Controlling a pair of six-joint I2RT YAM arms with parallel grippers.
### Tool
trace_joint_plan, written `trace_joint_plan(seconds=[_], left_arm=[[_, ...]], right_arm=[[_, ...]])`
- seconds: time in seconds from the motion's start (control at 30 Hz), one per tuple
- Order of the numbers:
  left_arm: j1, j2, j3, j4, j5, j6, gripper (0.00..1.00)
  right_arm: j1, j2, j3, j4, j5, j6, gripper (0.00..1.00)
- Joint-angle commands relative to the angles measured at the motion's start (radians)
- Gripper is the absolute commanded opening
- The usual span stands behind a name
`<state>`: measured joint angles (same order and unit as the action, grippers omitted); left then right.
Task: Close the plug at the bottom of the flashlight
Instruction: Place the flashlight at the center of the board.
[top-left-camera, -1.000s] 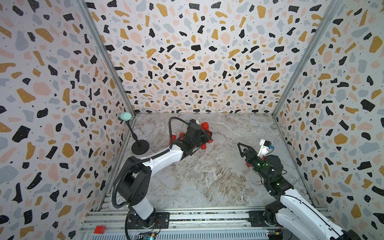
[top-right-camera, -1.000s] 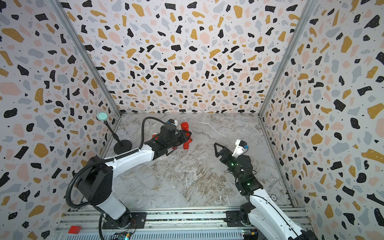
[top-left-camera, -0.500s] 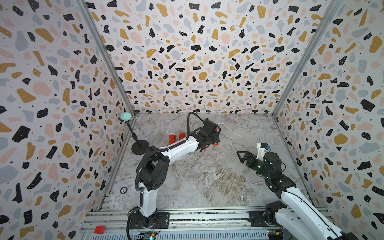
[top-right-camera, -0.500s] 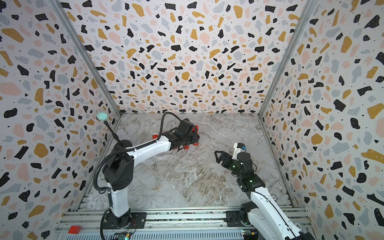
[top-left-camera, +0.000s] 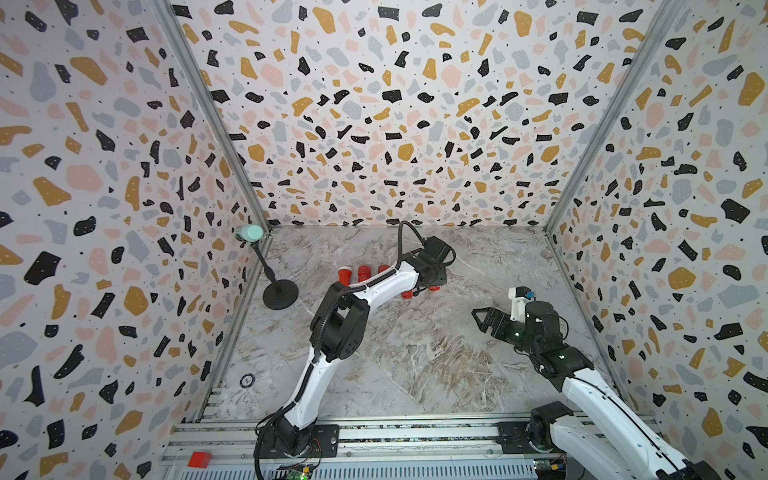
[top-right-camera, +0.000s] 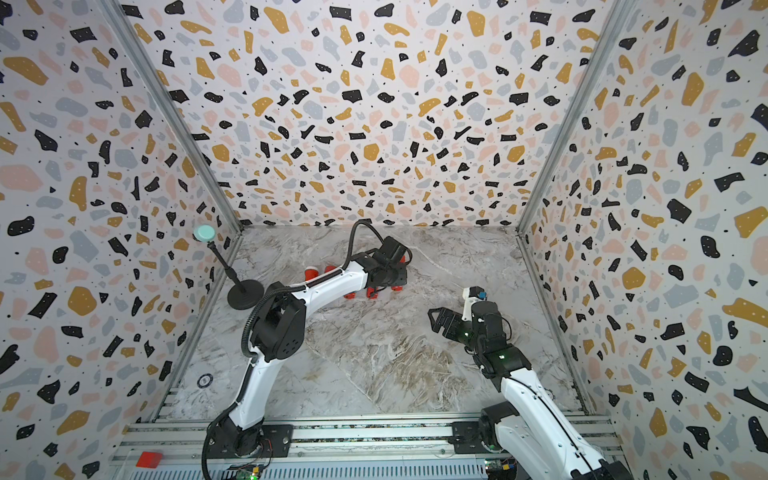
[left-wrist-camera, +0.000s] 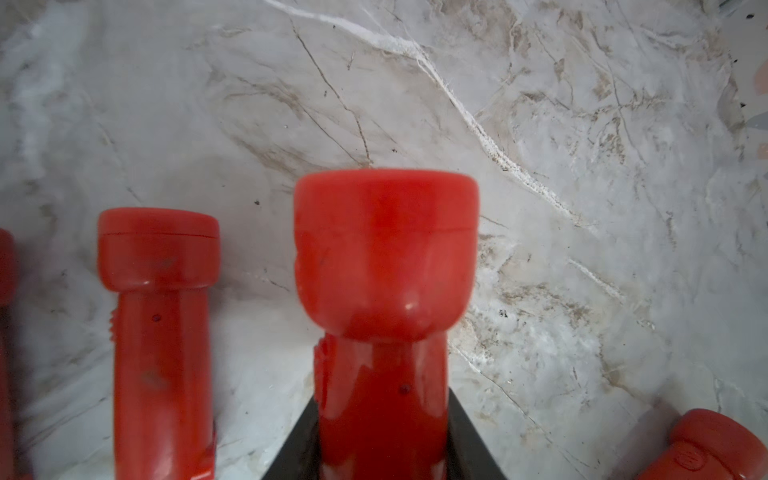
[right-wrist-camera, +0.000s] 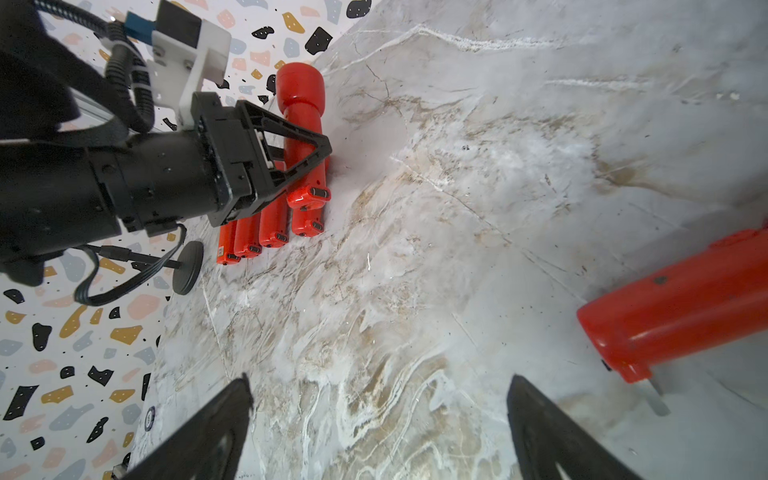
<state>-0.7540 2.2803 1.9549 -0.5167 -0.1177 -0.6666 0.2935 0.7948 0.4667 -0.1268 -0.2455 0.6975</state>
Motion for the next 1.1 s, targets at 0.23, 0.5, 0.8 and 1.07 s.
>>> trace_joint_plan(seconds=[0.23, 0.5, 0.8, 1.07], left_arm=[[-0.012, 0.103, 0.121, -0.097, -0.051, 0.05, 0.0], [-0.004, 0.154, 0.148, -0.11, -0.048, 0.05, 0.0], [0.017, 0.174, 0.147, -0.119, -0.063, 0.048, 0.0], [0.03, 0.186, 0.138, -0.112, -0.05, 0.033, 0.0]], right_arm=[[-0.004, -0.035, 0.017, -0.035, 0.017, -0.03, 0.97], [-0.004, -0.028, 0.006, -0.027, 0.006, -0.029, 0.97], [-0.004, -0.026, -0.003, -0.017, -0.003, -0.021, 0.97], [-0.004, -0.02, -0.01, -0.011, -0.013, -0.013, 0.97]])
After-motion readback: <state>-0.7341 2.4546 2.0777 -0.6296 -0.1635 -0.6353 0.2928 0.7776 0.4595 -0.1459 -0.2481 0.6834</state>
